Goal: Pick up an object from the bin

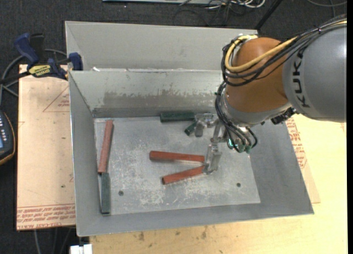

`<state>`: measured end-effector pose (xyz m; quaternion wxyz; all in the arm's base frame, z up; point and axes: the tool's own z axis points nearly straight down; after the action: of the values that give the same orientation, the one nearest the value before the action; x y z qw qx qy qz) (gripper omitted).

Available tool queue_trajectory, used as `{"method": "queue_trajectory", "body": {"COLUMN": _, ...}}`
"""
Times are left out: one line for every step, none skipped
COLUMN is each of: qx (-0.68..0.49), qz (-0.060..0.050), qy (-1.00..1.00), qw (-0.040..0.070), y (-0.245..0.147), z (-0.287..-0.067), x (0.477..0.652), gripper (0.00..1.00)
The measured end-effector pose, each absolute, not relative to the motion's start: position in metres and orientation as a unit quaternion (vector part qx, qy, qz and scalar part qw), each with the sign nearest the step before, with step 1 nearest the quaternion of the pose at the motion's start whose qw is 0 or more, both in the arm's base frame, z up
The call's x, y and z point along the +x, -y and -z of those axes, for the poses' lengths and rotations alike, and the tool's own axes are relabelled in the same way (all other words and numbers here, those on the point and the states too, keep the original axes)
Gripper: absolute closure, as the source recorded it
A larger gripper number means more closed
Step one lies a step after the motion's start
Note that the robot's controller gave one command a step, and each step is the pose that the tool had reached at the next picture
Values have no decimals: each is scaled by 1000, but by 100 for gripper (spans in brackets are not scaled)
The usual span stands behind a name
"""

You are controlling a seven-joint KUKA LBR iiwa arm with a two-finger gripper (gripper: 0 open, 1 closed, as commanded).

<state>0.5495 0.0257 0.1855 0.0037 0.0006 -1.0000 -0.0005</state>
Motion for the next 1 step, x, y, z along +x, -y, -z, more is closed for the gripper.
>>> {"method": "queue_trajectory", "body": {"qx": -55, "qz": 0, "qy": 999, "qw": 4, "y": -27, "z": -73, "x": 557, "gripper": 0}}
